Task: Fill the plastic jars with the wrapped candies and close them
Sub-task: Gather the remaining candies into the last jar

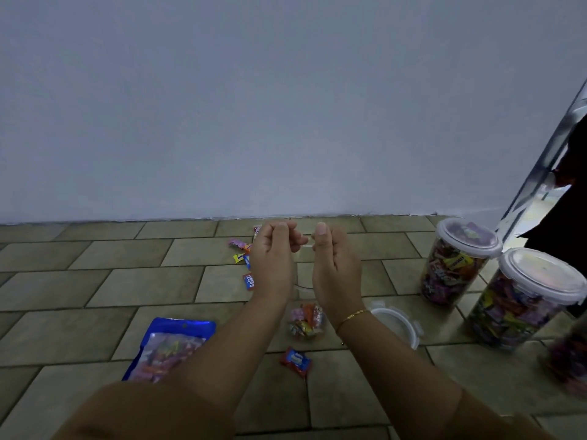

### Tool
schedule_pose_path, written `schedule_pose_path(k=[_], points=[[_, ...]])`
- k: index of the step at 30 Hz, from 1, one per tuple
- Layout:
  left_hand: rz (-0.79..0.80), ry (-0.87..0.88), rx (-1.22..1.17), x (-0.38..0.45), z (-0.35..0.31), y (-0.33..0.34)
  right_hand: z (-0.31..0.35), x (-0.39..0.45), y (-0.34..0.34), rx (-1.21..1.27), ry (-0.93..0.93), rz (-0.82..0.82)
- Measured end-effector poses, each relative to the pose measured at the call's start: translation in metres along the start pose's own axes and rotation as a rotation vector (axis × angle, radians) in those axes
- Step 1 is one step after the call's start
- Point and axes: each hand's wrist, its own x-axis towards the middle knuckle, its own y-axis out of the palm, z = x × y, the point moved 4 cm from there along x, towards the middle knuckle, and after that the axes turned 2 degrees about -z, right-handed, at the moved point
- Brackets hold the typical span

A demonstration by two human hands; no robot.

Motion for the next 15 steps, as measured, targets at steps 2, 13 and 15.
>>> schedule_pose_path(k=[2, 13, 15], points=[[0.006, -0.016, -0.039, 0.001, 0.000, 0.000, -0.002, -0.001, 0.000, -0.009, -0.012, 0.010], [0.017, -0.239, -0.207, 0.018, 0.021, -0.035, -0.004, 0.004, -0.031, 0.235, 0.157, -0.041], [-0.022, -0.288, -0.060, 0.014, 0.032, -0.046, -0.002, -0.002, -0.036, 0.152, 0.068, -0.050]])
